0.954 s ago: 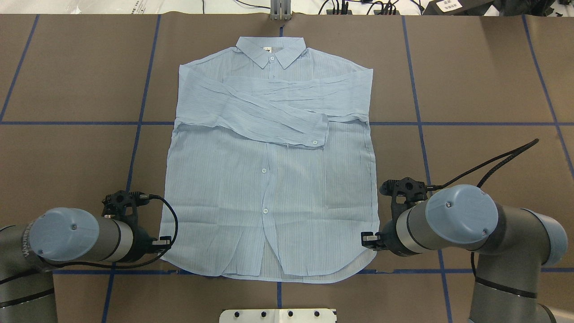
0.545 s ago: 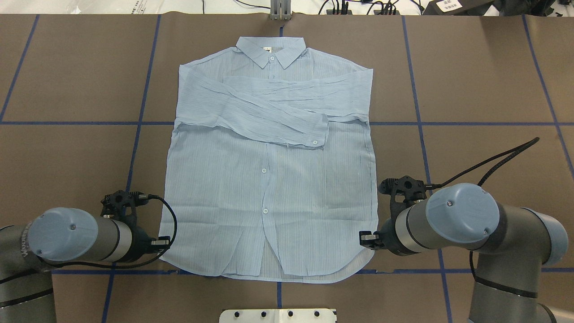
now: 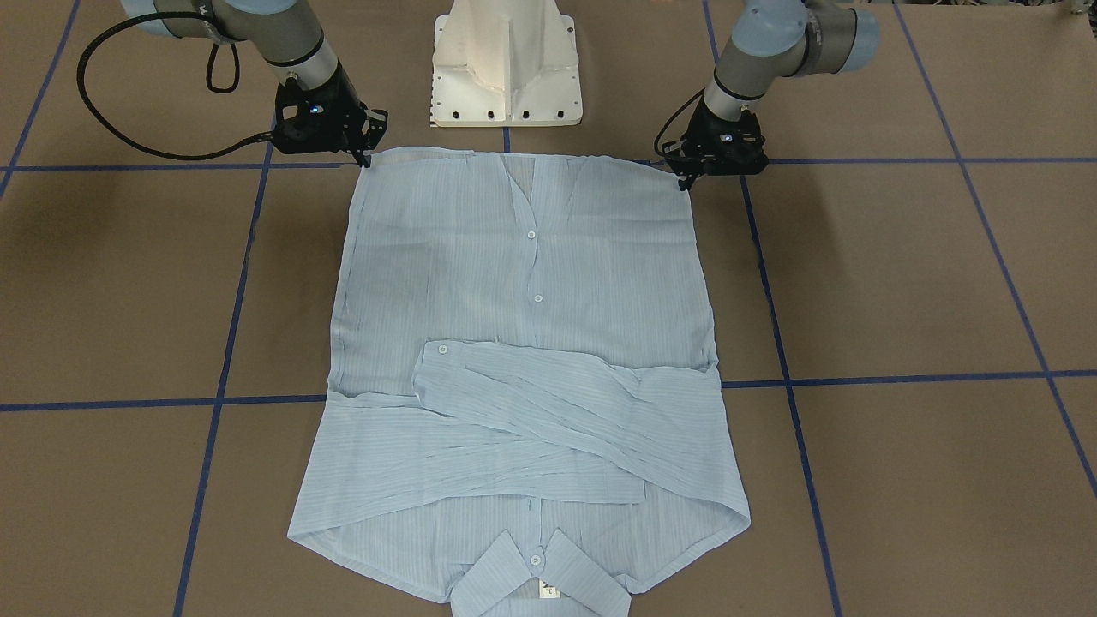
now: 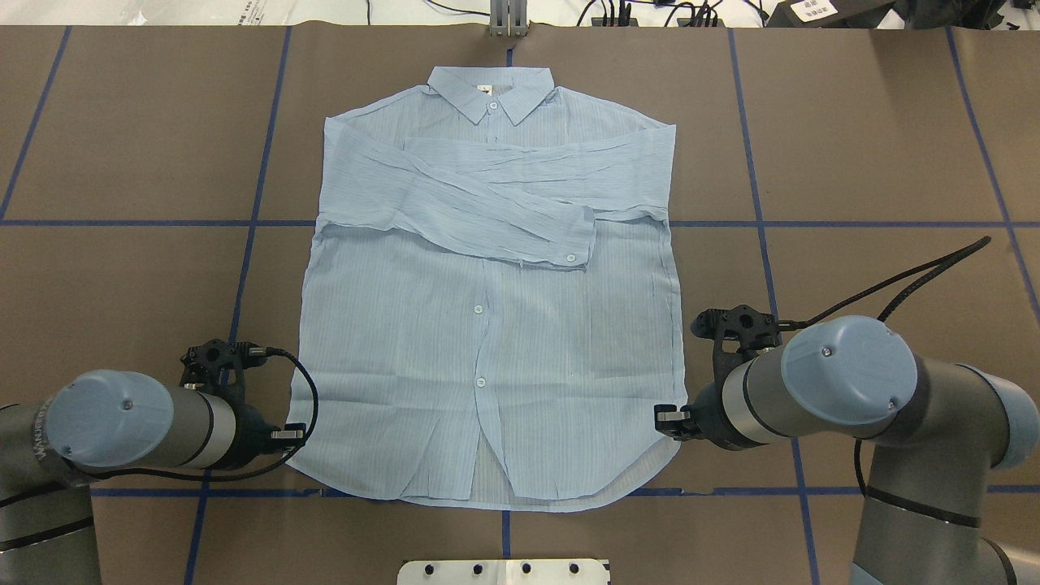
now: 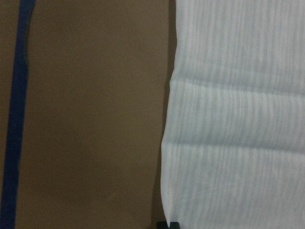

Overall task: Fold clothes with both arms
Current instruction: 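Close both grippers on the hem corners nearest the robot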

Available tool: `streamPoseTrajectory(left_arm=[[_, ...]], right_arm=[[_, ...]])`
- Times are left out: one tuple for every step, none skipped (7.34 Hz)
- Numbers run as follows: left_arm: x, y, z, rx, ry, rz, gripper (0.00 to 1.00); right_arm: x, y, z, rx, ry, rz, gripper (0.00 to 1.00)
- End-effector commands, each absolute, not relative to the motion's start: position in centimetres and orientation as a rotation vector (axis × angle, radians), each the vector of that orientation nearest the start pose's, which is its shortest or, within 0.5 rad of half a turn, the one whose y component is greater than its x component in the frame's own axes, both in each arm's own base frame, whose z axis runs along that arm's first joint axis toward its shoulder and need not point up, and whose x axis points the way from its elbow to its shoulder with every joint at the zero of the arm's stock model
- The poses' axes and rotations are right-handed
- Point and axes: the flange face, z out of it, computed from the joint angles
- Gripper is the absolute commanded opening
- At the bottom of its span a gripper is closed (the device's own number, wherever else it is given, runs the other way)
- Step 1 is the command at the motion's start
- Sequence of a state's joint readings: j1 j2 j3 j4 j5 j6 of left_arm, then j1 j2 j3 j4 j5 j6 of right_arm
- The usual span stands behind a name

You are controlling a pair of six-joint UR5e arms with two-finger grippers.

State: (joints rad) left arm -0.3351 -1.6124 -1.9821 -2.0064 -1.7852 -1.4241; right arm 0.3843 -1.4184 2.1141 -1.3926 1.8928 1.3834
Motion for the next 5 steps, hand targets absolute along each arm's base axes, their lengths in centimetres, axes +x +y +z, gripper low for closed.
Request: streamPoseTrajectory(left_arm=[[43.8, -28.2, 39.4, 0.051, 0.916, -0.049, 0.0], [43.4, -28.7, 39.1, 0.071, 0.921, -0.031, 0.0], [42.8, -29.5, 38.9, 0.083, 0.926, -0.026, 0.0], [42.3, -30.3, 38.0, 0.11, 0.942, -0.017, 0.0], [41.5, -30.8, 36.9, 0.131, 0.959, -0.012, 0.0]], right_arm=[[-41.1, -30.2, 31.4, -0.068, -0.931, 0.063, 0.0], [-40.8, -30.7, 31.5, -0.067, -0.932, 0.069, 0.0], [-40.7, -30.8, 31.4, -0.067, -0.934, 0.07, 0.0], [-40.6, -30.9, 31.3, -0.068, -0.938, 0.071, 0.0], [-40.6, -30.9, 31.2, -0.069, -0.941, 0.07, 0.0]])
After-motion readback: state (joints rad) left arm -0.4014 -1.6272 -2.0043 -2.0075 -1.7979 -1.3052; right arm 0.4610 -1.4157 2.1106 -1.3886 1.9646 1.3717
